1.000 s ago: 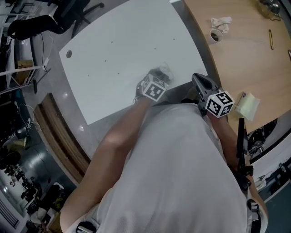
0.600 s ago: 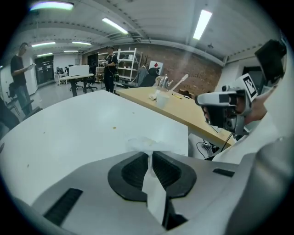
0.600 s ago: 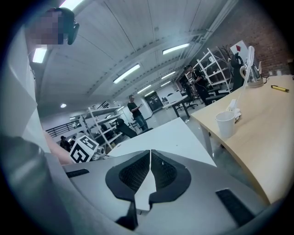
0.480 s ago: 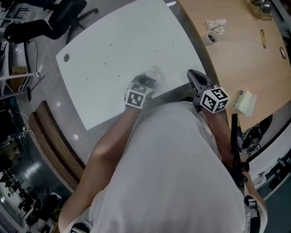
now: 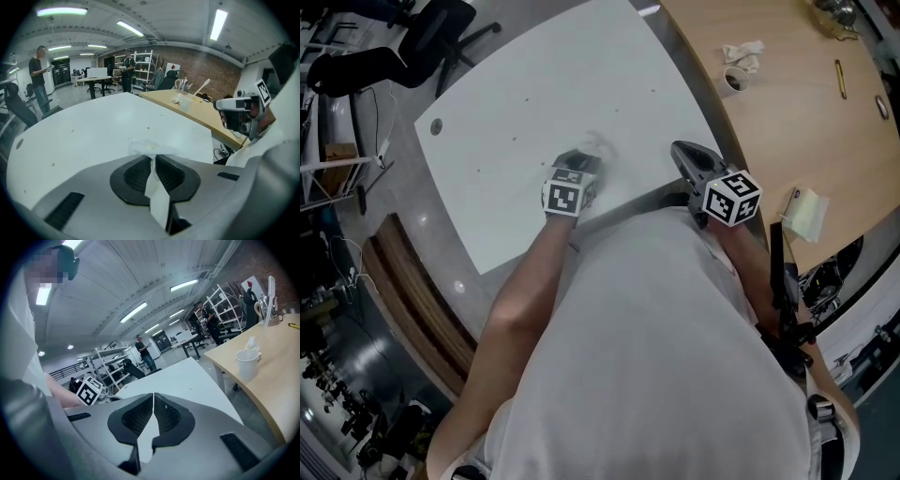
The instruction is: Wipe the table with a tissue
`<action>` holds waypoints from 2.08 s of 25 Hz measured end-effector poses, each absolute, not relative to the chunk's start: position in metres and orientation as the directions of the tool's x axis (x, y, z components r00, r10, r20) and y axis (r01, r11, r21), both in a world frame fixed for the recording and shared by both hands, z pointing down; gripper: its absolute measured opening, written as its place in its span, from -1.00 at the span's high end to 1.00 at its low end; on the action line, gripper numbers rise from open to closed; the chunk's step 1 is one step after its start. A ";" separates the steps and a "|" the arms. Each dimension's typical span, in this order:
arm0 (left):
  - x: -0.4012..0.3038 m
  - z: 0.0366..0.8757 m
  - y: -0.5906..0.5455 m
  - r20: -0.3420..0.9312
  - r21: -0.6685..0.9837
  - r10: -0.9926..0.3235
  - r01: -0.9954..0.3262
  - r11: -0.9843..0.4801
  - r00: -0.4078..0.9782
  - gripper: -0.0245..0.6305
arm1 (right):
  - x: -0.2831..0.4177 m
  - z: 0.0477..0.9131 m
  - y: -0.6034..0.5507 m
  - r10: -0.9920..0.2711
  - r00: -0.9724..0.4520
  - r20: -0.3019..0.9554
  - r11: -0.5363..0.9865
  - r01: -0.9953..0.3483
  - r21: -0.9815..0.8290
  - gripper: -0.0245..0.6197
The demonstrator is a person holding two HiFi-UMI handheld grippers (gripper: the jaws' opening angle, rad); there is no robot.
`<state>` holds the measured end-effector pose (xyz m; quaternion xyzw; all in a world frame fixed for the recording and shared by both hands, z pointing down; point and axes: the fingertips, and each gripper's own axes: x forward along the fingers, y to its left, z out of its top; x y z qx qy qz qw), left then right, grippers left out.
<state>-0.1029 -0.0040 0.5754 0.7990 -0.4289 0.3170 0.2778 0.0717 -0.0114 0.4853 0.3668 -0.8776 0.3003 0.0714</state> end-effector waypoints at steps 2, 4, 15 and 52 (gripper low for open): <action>-0.098 0.577 -0.017 0.760 0.162 -0.505 -0.871 -0.464 0.410 0.82 | 0.075 0.484 -0.018 -0.595 -0.728 0.340 0.556 -0.679 -0.480 0.87; -0.094 0.580 -0.031 0.773 0.152 -0.506 -0.887 -0.437 0.382 0.82 | 0.078 0.483 -0.025 -0.589 -0.736 0.333 0.562 -0.670 -0.486 0.87; -0.089 0.603 -0.071 0.838 0.092 -0.463 -0.910 -0.404 0.290 0.82 | 0.115 0.491 -0.060 -0.585 -0.749 0.312 0.522 -0.642 -0.562 0.87; 0.045 0.603 -0.164 0.839 0.044 -0.354 -0.701 -0.712 0.412 0.82 | 0.180 0.514 -0.089 -0.636 -0.701 0.322 0.416 -0.664 -0.621 0.87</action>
